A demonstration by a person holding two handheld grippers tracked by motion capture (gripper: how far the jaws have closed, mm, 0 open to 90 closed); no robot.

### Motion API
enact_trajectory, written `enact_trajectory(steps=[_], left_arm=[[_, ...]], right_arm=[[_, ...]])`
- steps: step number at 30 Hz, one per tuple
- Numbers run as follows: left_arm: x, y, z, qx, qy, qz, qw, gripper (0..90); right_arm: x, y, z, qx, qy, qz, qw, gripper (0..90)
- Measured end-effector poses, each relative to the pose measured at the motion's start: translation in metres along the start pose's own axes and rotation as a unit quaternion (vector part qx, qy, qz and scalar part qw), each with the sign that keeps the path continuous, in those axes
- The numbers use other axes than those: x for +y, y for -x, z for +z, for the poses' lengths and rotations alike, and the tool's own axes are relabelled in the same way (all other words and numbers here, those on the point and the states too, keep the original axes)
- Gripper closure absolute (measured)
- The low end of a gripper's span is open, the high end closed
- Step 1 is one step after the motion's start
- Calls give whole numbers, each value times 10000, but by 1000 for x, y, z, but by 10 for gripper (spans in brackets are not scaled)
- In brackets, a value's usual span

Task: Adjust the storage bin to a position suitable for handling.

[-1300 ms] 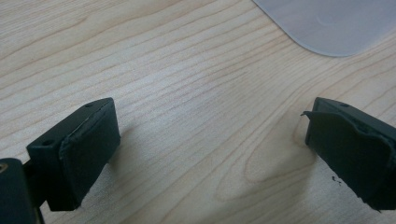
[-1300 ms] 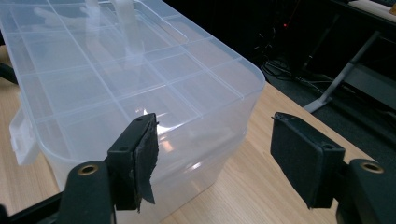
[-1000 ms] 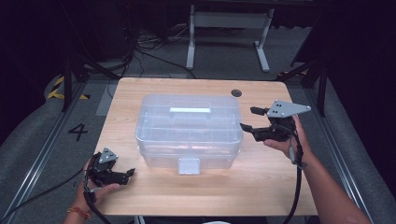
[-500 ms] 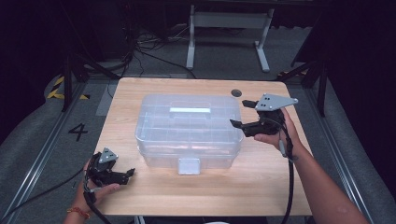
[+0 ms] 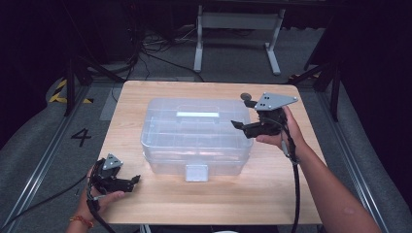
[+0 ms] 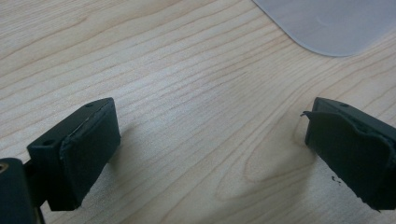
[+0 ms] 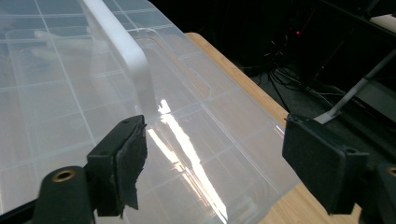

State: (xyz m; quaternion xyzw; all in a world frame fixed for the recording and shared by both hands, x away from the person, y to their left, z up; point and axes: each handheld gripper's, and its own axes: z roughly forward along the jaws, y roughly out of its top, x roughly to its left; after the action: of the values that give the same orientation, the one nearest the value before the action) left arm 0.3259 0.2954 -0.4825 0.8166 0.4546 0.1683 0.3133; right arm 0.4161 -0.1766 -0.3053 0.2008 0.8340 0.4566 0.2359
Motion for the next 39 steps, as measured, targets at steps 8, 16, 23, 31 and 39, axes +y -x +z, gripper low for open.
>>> enact_trajectory(steps=[8, 16, 23, 31, 39], left_arm=[[0, 0, 0, -22, 9, 14, 10000, 41], [0, 0, 0, -23, 8, 15, 10000, 42], [0, 0, 0, -18, 9, 18, 10000, 42], [0, 0, 0, -20, 8, 13, 10000, 42], [0, 0, 0, -21, 8, 13, 10000, 42]], right_arm=[[9, -11, 13, 216, -88, -203, 9995, 304], [15, -18, 22, 306, -182, -418, 9985, 390], [20, -18, 30, 358, -346, -426, 9978, 454], [26, -20, 39, 451, -374, -385, 9975, 511], [27, -22, 45, 578, -431, -375, 9967, 618]])
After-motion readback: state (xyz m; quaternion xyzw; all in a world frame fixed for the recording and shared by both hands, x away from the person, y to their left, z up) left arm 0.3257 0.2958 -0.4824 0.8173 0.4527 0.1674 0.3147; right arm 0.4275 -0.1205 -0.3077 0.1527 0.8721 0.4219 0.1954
